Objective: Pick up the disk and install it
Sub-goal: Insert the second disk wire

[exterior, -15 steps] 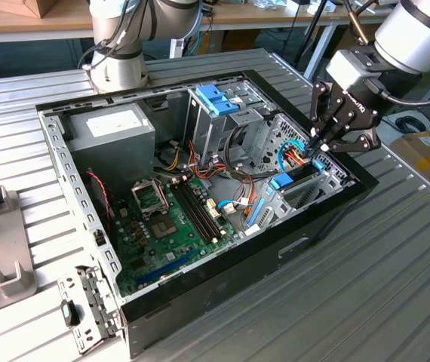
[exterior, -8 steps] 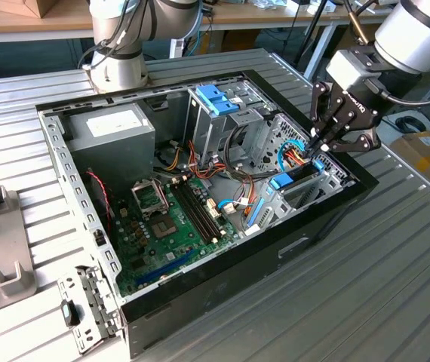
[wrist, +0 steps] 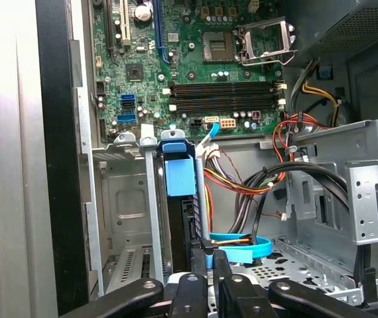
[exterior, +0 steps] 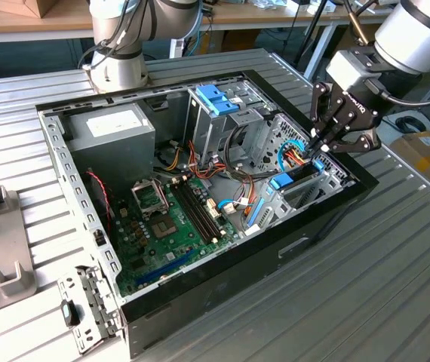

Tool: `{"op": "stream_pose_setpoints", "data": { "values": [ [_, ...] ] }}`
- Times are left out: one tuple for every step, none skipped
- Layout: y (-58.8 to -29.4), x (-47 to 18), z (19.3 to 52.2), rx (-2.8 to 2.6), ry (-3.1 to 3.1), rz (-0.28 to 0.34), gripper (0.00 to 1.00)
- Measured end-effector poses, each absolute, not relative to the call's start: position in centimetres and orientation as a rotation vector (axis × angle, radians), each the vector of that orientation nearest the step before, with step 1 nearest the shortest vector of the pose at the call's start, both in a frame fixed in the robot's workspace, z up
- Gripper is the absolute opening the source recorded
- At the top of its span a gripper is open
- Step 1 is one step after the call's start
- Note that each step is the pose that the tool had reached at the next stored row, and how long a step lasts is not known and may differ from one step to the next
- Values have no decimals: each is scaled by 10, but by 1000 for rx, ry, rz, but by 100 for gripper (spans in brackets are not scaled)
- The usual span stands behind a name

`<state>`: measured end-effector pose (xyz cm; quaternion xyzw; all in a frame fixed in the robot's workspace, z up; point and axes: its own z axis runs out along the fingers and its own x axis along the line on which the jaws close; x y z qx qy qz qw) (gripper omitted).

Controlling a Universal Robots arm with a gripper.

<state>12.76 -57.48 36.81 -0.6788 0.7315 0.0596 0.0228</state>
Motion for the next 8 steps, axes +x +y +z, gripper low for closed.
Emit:
{"op": "stream_pose_setpoints", "data": {
  "values": [
    [-575,127,368,-2102,2265,185,16],
    [-575,127,368,-2102,2265,185,16],
    [-575,127,368,-2102,2265,185,16],
    [-575,127,368,-2102,2265,185,16],
    [-575,127,368,-2102,2265,185,16],
    [-575,126,368,-2102,2265,185,16],
    [-575,126,368,-2102,2265,185,16],
    [-575,126,368,-2102,2265,185,16]
  ]
}}
